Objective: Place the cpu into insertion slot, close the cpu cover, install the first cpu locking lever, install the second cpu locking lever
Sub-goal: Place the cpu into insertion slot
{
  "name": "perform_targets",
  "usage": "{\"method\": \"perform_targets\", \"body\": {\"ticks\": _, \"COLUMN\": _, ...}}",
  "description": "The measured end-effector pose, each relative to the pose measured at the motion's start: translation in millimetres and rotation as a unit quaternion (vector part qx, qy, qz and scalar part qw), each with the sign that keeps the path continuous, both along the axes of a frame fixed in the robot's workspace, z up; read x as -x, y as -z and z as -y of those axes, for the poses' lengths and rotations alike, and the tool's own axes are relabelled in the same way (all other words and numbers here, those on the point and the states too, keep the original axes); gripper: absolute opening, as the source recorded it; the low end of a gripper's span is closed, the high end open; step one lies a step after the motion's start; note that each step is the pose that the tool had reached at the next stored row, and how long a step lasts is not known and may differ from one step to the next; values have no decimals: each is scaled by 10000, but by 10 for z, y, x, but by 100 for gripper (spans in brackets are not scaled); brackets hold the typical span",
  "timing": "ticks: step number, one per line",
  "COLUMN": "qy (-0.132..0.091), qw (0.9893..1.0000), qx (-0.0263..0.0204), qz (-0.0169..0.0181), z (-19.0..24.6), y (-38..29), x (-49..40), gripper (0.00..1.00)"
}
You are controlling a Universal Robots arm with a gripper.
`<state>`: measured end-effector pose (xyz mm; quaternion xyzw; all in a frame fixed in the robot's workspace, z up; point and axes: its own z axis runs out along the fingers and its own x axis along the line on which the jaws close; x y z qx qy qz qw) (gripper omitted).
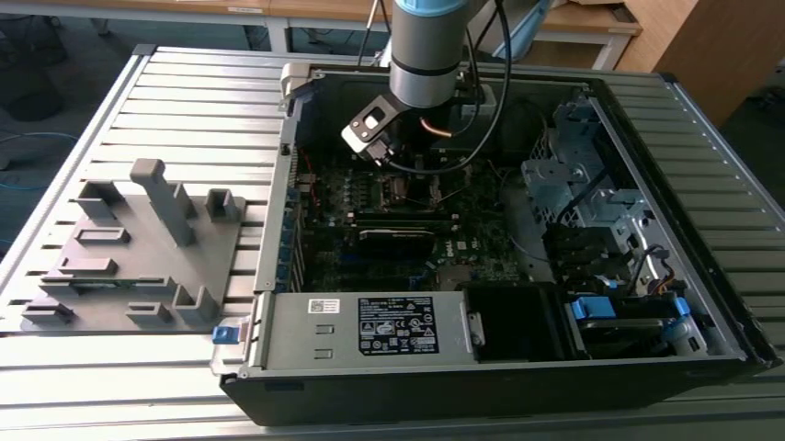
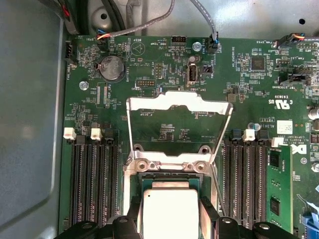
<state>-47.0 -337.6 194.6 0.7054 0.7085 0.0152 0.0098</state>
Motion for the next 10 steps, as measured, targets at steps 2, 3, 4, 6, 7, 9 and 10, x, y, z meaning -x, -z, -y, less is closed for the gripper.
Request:
{"method": "perform_targets", "body": {"ticks": 2, "qy": 0, "qw": 10000, "qx": 0, "qz": 0, "z": -1, "y": 3, "x": 1, "gripper": 54}}
{"method": "perform_targets", "body": {"ticks": 3, "qy": 0, "qw": 10000, "qx": 0, "qz": 0, "z": -1, "y": 3, "x": 1, "gripper": 54}}
{"method": "perform_targets", "body": {"ticks": 4, "qy": 0, "qw": 10000, "qx": -1, "qz": 1, "z": -1, "y": 3, "x": 1, "gripper": 54}}
{"method": "perform_targets", "body": {"ticks": 6, "qy": 0, "qw": 10000, "qx": 0, "qz": 1, "z": -1, "y": 4, "x": 1, "gripper": 54}}
{"method": "perform_targets", "body": {"ticks": 7, "qy": 0, "qw": 10000, "qx": 1, "qz": 1, "z": -2, "y": 4, "x": 1, "gripper": 54}}
{"method": "perform_targets", "body": {"ticks": 9, "qy": 1, "qw": 10000, "qx": 10, "qz": 2, "z": -4, "y": 4, "x": 0, "gripper": 54}}
{"method": "perform_targets", "body": {"ticks": 10, "qy": 1, "qw": 10000, "qx": 22, "qz": 1, "z": -5, "y": 4, "x": 1, "gripper": 54}}
